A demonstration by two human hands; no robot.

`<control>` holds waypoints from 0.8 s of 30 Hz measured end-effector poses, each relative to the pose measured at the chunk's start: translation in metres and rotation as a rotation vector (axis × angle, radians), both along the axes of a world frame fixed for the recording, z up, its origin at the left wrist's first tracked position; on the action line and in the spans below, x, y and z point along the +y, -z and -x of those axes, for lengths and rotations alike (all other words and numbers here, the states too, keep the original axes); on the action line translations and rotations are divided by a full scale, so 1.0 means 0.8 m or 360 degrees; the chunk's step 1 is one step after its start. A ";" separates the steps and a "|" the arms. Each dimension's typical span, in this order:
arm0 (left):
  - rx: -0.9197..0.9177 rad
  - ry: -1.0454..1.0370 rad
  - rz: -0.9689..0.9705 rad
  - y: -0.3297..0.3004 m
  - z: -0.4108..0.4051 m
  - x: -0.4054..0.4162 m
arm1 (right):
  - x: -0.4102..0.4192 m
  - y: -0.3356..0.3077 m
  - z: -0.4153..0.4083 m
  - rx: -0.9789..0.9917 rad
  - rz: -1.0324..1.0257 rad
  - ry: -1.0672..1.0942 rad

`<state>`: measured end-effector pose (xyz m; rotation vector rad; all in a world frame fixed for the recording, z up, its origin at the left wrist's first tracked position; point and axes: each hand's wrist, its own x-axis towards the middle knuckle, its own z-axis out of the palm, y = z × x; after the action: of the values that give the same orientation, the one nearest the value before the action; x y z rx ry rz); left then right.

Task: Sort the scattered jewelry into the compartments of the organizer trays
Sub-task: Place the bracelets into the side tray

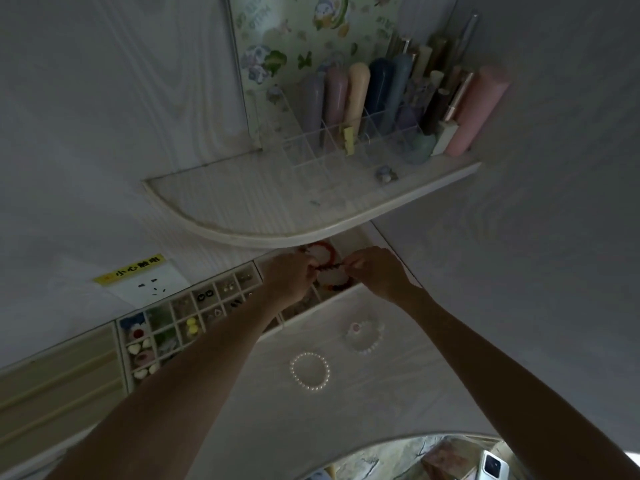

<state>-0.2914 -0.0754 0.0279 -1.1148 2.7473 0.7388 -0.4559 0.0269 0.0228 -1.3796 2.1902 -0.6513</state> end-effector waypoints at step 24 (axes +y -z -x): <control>-0.0313 0.0718 0.0341 0.005 -0.014 0.012 | -0.021 0.011 0.003 0.0988 -0.0158 -0.0813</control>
<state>-0.2804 -0.0662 0.0236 -0.5168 2.7928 0.2676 -0.4586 0.0101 0.0143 -2.1840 2.0935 0.0919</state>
